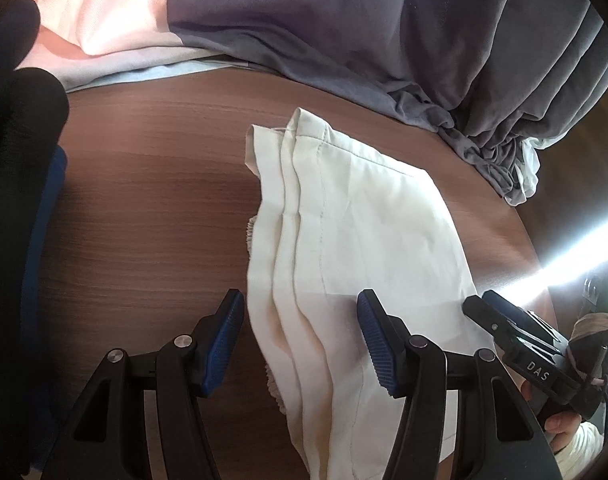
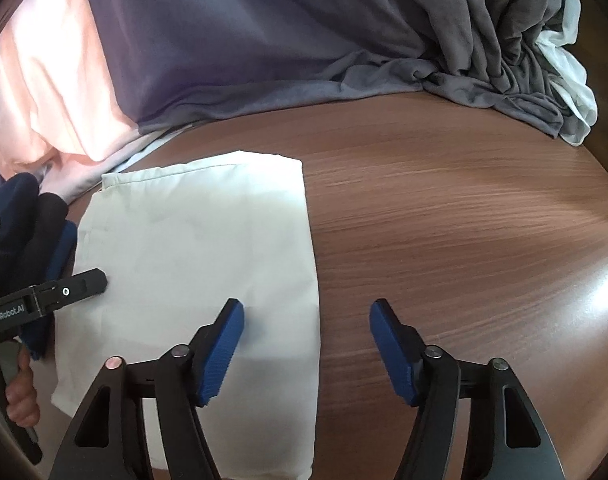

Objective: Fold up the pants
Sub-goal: 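Grasp the folded shorts' edge with the left tool while the right tool grasps beside it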

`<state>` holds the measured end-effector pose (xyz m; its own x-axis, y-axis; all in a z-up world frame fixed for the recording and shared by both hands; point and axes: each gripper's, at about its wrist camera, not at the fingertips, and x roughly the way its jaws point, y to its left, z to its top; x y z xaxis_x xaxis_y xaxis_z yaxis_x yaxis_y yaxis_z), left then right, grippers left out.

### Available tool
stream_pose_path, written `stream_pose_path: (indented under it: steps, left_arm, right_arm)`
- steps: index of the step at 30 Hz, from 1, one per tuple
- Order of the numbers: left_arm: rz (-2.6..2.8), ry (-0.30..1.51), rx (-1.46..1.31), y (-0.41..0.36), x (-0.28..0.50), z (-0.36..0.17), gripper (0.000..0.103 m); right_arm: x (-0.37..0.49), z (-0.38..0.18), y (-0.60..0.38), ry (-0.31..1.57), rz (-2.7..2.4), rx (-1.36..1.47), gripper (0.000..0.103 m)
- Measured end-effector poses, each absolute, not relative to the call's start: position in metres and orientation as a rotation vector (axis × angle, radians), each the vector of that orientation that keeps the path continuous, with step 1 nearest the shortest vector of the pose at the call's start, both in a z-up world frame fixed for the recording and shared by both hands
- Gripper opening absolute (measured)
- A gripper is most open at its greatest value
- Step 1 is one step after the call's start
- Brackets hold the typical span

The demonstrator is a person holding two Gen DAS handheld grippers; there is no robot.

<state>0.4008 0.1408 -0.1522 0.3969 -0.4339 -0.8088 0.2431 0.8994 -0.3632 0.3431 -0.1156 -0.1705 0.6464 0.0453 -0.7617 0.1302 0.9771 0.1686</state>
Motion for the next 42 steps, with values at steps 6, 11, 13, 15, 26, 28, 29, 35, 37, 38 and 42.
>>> stream_pose_path:
  steps: [6, 11, 13, 15, 26, 28, 29, 35, 37, 38, 42]
  left_arm:
    - [-0.44, 1.081, -0.204, 0.139, 0.401, -0.156, 0.057]
    - [-0.45, 1.062, -0.18, 0.134, 0.401, -0.157, 0.057]
    - [-0.451, 1.051, -0.167, 0.131, 0.4, -0.157, 0.057]
    - [-0.449, 1.04, -0.158, 0.129, 0.399, -0.157, 0.055]
    - [-0.447, 1.03, -0.218, 0.135, 0.402, -0.159, 0.044]
    - [-0.446, 1.034, -0.237, 0.137, 0.402, -0.159, 0.041]
    - [-0.44, 1.037, -0.248, 0.138, 0.402, -0.159, 0.04]
    - [-0.44, 1.033, -0.31, 0.146, 0.405, -0.152, 0.021]
    - [-0.45, 1.037, -0.329, 0.148, 0.407, -0.154, 0.02]
    - [-0.453, 1.038, -0.33, 0.149, 0.407, -0.156, 0.021]
    - [-0.46, 1.058, -0.362, 0.154, 0.41, -0.161, 0.028]
  right_arm:
    - [0.348, -0.175, -0.115, 0.876, -0.031, 0.218, 0.057]
    - [0.35, -0.178, -0.114, 0.87, -0.03, 0.232, 0.056]
    - [0.35, -0.178, -0.114, 0.869, -0.031, 0.229, 0.056]
    - [0.35, -0.179, -0.113, 0.866, -0.03, 0.222, 0.055]
    - [0.351, -0.18, -0.108, 0.863, 0.018, 0.201, 0.036]
    - [0.351, -0.179, -0.107, 0.864, 0.018, 0.195, 0.034]
    - [0.351, -0.18, -0.107, 0.864, 0.019, 0.199, 0.032]
    - [0.353, -0.175, -0.108, 0.869, 0.006, 0.188, 0.017]
    - [0.352, -0.174, -0.108, 0.868, -0.005, 0.185, 0.015]
    - [0.352, -0.174, -0.108, 0.867, -0.007, 0.186, 0.015]
    - [0.352, -0.174, -0.108, 0.868, -0.007, 0.179, 0.016]
